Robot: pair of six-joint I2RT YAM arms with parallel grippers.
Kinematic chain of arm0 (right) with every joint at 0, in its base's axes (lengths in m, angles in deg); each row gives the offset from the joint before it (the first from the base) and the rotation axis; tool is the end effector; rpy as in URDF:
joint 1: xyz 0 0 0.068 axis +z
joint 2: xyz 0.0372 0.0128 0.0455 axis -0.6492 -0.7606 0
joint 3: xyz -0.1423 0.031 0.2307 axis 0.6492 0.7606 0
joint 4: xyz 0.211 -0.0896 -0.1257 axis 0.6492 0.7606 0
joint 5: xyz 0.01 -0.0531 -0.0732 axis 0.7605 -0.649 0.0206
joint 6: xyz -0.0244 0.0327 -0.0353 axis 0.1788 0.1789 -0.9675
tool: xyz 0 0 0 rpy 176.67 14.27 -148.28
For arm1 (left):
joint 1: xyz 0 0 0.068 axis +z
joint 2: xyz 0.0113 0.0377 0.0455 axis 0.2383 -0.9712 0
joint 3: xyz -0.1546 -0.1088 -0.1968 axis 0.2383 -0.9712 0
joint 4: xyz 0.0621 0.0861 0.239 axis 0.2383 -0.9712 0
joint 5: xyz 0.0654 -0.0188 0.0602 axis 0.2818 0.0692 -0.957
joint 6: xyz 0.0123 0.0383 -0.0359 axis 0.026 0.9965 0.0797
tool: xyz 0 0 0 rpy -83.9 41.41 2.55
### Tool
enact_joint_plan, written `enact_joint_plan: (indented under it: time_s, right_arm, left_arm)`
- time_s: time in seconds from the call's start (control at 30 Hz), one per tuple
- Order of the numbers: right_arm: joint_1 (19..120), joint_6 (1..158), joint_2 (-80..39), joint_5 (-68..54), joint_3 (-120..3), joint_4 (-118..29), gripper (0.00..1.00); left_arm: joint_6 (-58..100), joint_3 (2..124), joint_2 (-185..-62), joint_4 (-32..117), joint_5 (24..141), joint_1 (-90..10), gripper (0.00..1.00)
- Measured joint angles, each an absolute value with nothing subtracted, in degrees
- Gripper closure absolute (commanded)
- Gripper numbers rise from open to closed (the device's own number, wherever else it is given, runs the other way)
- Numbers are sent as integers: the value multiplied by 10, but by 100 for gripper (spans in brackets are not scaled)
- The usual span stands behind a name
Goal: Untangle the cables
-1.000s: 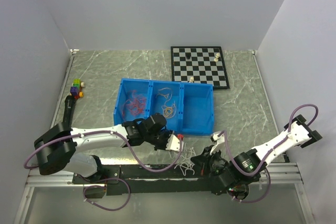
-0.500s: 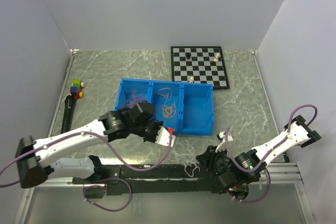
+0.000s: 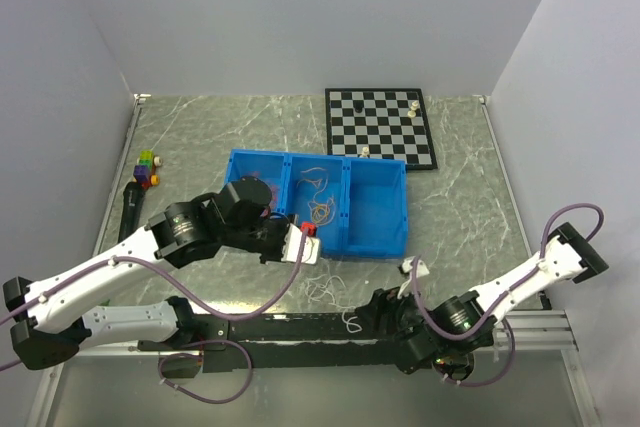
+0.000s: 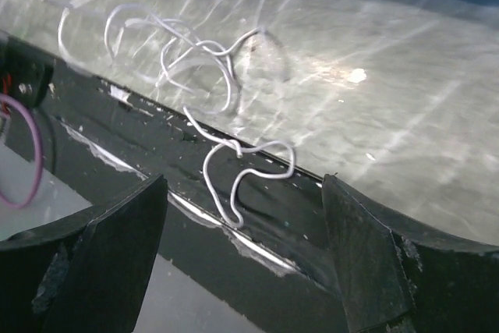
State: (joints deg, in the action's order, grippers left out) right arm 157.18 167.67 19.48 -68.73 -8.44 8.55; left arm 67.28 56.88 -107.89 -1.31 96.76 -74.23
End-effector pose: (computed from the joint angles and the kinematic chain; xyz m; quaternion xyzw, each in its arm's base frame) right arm -0.0225 0.1090 0.1906 -0.0837 0.8760 0.2757 0.3867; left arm 0.0919 -0.1898 0.3671 0.7059 0.5189 -0.2691 0.4000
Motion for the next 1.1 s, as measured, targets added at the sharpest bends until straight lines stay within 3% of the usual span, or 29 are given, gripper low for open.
enact_joint_plan:
  time_s: [0.23, 0.4, 0.5, 0.57, 0.63, 0.77, 1.1]
  right_arm:
    - [1464, 1463, 129, -614, -48, -144, 11]
    - [1400, 1340, 35, -556, -52, -261, 18]
    - [1381, 1299, -21, -524, -58, -308, 32]
    - [1378, 1289, -49, -505, -59, -330, 50]
    - [1377, 1283, -67, -492, -59, -342, 76]
    - [1376, 1292, -74, -496, -59, -336, 99]
    - [1457, 1430, 22, -537, -58, -218, 100]
  left_arm:
    - [671, 575, -1073, -45, 968, -742, 99]
    - [678, 604, -1073, -75, 963, -742, 99]
    - [686, 625, -1071, -81, 949, -736, 99]
    - [693, 630, -1066, -81, 938, -727, 99]
    - [697, 630, -1059, -82, 927, -718, 99]
    - [706, 630, -1046, -79, 888, -700, 99]
    - [688, 656, -1032, 110, 768, -529, 99]
